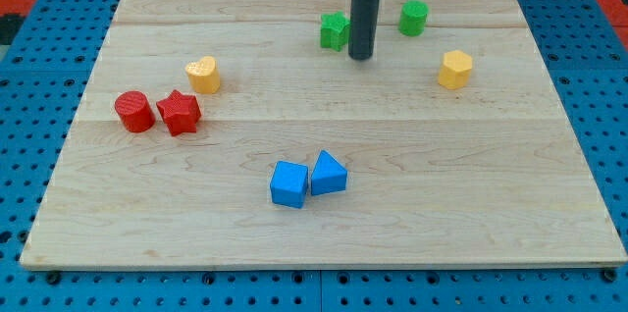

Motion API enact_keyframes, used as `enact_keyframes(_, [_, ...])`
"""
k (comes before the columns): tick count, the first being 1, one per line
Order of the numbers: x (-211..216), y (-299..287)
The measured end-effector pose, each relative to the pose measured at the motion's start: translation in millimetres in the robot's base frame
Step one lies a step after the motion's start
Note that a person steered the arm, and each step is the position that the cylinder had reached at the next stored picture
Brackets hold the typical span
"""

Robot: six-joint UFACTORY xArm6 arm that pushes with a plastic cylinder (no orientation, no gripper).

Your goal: Put the green star into the green circle

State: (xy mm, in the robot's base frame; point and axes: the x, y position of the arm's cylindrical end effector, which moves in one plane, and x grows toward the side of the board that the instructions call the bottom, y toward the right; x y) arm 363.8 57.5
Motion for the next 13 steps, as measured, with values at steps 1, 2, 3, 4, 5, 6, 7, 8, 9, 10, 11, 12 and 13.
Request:
enact_keyframes(1, [19.3, 0.0])
enact_keyframes(2, [19.3, -6.7])
enact_keyframes(3, [19.2, -92.4])
enact_keyframes(4, [14.3, -98.8])
enact_keyframes(5, [-37.4, -98.8])
enact_keyframes(6, [-56.4, -98.8])
enact_keyframes(7, [-56.4, -98.8])
enact_keyframes(8, [-62.8, -66.7])
enact_keyframes(9, [-82.0, 2.2])
enact_keyframes(10, [-82.0, 2.5])
enact_keyframes(11, [-82.0, 2.5])
enact_keyframes(12, [-82.0, 33.9])
enact_keyframes(13, [-82.2, 46.3])
